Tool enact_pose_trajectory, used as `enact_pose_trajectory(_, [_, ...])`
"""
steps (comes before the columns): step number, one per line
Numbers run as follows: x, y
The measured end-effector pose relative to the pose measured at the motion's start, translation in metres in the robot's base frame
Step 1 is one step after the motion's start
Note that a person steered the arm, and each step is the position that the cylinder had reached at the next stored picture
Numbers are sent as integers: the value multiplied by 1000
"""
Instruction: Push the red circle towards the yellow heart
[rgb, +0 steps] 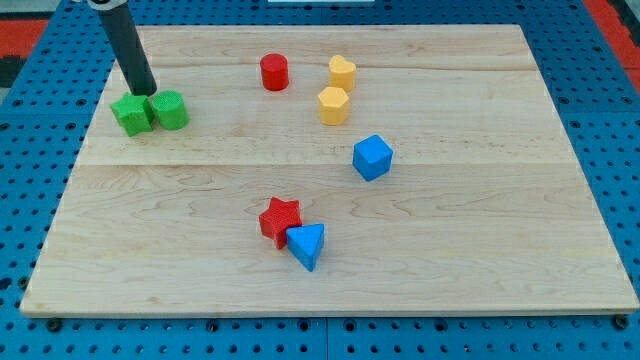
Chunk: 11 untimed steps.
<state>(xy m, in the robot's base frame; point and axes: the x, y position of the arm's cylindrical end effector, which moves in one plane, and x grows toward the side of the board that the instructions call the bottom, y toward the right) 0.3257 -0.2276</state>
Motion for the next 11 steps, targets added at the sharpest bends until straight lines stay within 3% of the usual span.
enact_pose_trajectory(4, [0,12])
enact_pose_trajectory(6, [-15,78])
enact_pose_trajectory(7, [-21,144])
enact_pose_trajectory(9, [53,204])
enact_pose_trajectory(10, [116,212])
enact_pose_trajectory(11, [187,160])
